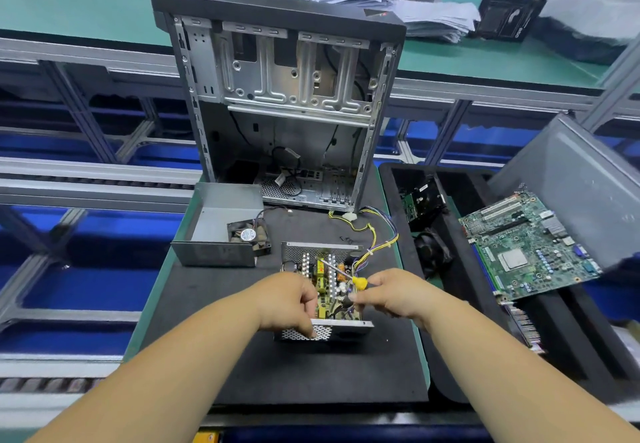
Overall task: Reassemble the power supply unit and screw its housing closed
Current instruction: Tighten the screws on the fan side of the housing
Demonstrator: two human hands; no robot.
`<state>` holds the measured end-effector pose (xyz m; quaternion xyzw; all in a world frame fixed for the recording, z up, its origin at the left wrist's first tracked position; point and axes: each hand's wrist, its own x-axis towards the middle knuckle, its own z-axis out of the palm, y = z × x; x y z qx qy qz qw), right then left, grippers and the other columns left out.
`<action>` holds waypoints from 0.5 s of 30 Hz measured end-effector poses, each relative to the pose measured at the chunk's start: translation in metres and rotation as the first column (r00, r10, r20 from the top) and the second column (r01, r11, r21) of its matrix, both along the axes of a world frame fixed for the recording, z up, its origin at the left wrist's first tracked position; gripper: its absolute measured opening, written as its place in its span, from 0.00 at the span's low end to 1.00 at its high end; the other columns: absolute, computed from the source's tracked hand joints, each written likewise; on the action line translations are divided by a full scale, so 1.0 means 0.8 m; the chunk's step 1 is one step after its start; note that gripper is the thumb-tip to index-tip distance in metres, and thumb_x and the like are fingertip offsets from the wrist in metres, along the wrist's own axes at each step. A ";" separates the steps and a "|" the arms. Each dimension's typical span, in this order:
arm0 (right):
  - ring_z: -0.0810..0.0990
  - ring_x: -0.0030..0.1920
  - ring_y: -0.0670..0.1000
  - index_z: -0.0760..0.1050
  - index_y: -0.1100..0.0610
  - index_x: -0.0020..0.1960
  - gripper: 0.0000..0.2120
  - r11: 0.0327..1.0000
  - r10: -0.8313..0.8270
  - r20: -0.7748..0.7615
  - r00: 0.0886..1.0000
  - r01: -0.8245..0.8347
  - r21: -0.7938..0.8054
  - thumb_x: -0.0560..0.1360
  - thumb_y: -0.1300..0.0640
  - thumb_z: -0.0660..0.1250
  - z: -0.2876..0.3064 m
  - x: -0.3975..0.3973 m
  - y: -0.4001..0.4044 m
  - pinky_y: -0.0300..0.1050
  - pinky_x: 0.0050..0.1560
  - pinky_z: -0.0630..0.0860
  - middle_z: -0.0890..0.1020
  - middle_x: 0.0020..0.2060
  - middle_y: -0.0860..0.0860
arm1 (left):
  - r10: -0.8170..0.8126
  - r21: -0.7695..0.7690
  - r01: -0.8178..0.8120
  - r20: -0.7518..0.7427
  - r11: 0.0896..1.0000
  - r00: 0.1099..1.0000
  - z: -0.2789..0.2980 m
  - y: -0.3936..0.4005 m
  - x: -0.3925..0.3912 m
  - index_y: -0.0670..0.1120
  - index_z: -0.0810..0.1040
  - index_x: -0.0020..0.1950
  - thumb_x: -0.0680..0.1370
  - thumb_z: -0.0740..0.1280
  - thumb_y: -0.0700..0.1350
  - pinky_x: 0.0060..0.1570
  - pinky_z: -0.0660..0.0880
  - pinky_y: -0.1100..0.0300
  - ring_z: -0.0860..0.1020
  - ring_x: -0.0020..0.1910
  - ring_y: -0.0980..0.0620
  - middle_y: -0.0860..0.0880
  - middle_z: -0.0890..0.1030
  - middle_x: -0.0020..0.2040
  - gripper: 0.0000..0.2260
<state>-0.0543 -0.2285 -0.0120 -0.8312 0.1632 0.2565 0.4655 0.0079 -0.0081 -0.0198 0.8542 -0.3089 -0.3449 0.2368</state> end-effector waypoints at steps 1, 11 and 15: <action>0.65 0.28 0.48 0.84 0.54 0.36 0.12 1.000 -0.023 0.019 1.000 0.023 0.010 0.71 0.46 0.75 0.001 0.000 0.001 0.39 0.29 0.62 0.69 0.25 0.49 | 0.001 -0.008 -0.001 -0.016 1.000 1.000 -0.001 0.000 0.000 0.50 0.76 0.32 0.67 0.79 0.43 0.26 0.64 0.70 0.69 0.23 0.64 0.62 0.73 0.22 0.12; 0.70 0.27 0.45 0.83 0.56 0.38 0.14 0.994 -0.100 0.164 0.981 0.090 0.066 0.77 0.48 0.69 0.022 0.015 0.013 0.33 0.28 0.65 0.74 0.24 0.46 | 0.092 -0.137 -0.119 -0.185 0.983 0.978 0.030 0.012 0.037 0.51 0.85 0.42 0.71 0.77 0.48 0.48 0.75 0.59 0.77 0.37 0.61 0.58 0.81 0.35 0.03; 0.70 0.28 0.45 0.82 0.54 0.38 0.14 0.986 -0.158 0.230 0.960 0.141 0.090 0.78 0.48 0.68 0.026 0.023 0.014 0.34 0.30 0.66 0.73 0.26 0.47 | 0.295 -0.193 -0.311 -0.109 0.931 0.949 0.035 0.022 0.074 0.52 0.83 0.40 0.73 0.75 0.49 0.35 0.73 0.67 0.80 0.36 0.60 0.55 0.84 0.37 0.03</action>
